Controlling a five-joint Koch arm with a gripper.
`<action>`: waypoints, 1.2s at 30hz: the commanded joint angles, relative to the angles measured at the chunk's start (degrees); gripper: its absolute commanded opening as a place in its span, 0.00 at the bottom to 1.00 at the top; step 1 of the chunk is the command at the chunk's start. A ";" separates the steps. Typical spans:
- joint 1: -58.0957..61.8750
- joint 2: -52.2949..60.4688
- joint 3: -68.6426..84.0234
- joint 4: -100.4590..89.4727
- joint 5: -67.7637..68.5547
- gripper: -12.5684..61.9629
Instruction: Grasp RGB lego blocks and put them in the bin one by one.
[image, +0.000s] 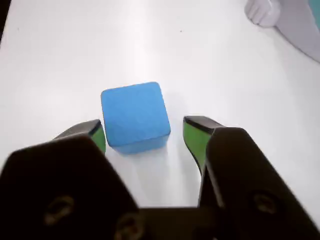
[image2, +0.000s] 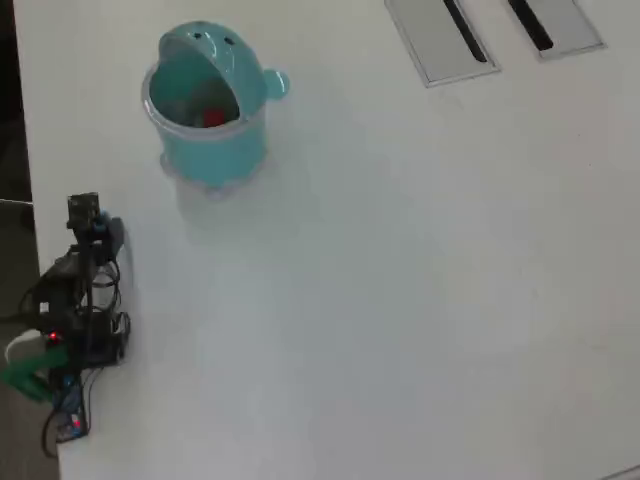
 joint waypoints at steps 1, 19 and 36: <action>-0.26 -0.26 -1.85 -4.22 -1.23 0.55; -1.67 -7.38 -3.87 -9.93 3.08 0.42; 0.88 2.20 -16.26 0.00 5.27 0.34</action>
